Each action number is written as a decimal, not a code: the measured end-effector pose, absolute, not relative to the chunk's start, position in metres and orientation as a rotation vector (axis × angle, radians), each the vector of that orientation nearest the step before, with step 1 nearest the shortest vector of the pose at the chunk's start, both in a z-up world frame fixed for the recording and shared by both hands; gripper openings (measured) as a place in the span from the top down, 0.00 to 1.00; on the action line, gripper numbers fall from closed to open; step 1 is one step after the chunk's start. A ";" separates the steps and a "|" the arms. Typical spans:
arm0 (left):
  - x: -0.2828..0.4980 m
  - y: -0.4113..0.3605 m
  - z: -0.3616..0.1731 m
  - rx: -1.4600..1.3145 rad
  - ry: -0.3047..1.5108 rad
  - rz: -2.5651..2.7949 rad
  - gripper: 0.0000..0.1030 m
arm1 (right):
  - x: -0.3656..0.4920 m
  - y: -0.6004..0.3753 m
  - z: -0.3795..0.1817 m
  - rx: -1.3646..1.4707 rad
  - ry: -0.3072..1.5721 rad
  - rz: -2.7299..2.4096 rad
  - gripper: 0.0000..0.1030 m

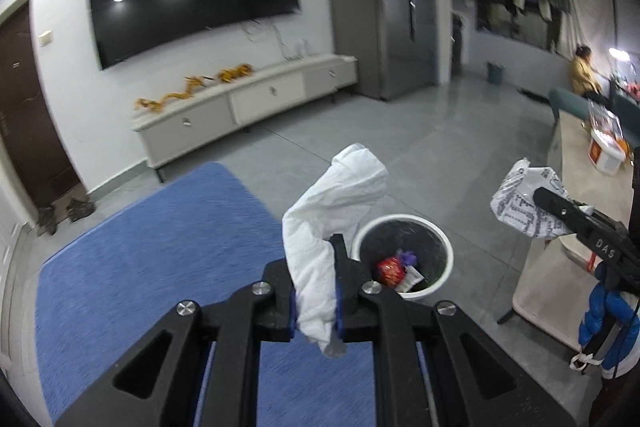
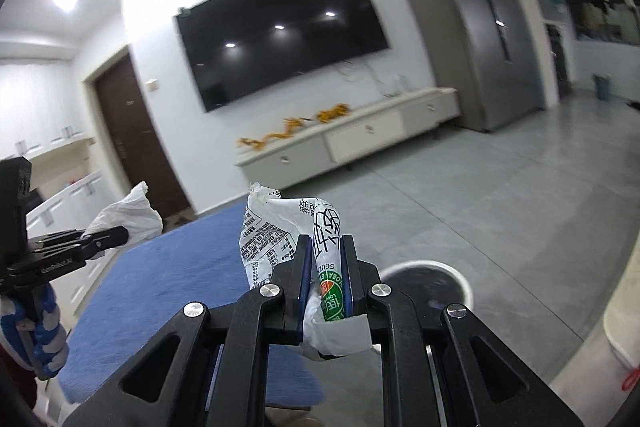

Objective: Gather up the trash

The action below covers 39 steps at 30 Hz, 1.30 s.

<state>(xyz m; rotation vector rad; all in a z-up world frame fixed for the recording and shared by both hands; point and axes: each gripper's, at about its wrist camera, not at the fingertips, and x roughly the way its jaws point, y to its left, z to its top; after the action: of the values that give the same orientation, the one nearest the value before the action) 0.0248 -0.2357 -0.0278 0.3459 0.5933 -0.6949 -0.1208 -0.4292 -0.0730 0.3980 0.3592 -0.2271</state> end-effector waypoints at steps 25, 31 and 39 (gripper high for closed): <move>0.159 -0.450 -0.198 0.419 1.018 -0.923 0.85 | 0.060 -0.566 -0.266 0.534 0.754 -0.444 0.82; 0.174 -0.461 -0.205 0.371 1.028 -0.925 0.42 | 0.072 -0.578 -0.288 0.541 0.796 -0.472 0.64; 0.174 -0.460 -0.200 0.327 1.019 -0.947 0.41 | 0.065 -0.577 -0.282 0.527 0.809 -0.513 0.51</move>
<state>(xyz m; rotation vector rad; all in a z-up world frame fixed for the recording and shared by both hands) 0.1738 -0.4596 -0.2001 0.3267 1.0189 -0.9472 0.0655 -0.5772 -0.2824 0.5275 0.8085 -0.5128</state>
